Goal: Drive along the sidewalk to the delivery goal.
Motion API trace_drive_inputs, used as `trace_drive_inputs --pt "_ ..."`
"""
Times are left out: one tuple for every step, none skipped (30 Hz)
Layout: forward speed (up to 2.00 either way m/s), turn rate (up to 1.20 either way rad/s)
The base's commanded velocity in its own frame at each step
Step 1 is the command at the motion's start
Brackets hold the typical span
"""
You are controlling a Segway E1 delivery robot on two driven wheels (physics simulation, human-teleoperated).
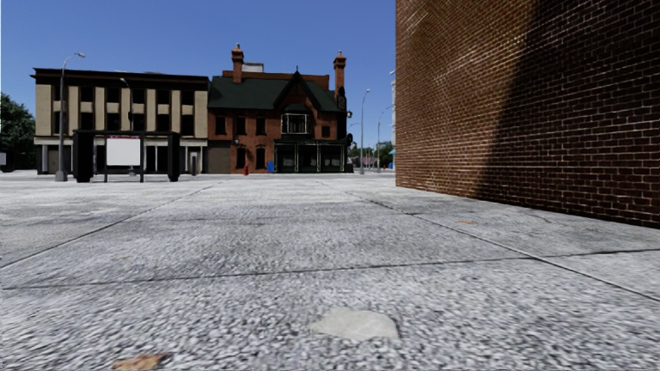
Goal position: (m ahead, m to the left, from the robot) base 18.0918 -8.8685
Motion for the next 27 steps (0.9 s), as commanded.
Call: trace_drive_inputs --pt "2.0 0.0" --pt "2.0 0.0" --pt "2.0 0.0" --pt "2.0 0.0" --pt "2.0 0.0" --pt "2.0 0.0" --pt "2.0 0.0" --pt "2.0 0.0" --pt "2.0 0.0" --pt "2.0 0.0" --pt "2.0 0.0" --pt "2.0 0.0" --pt "2.0 0.0" --pt "2.0 0.0" --pt "2.0 0.0" --pt "2.0 0.0" --pt "2.0 0.0" --pt "2.0 0.0" --pt "2.0 0.0" --pt "2.0 0.0" --pt "2.0 0.0" --pt "2.0 0.0" --pt "2.0 0.0" --pt "2.0 0.0" --pt "2.0 0.0" --pt "2.0 0.0" --pt "2.0 0.0"
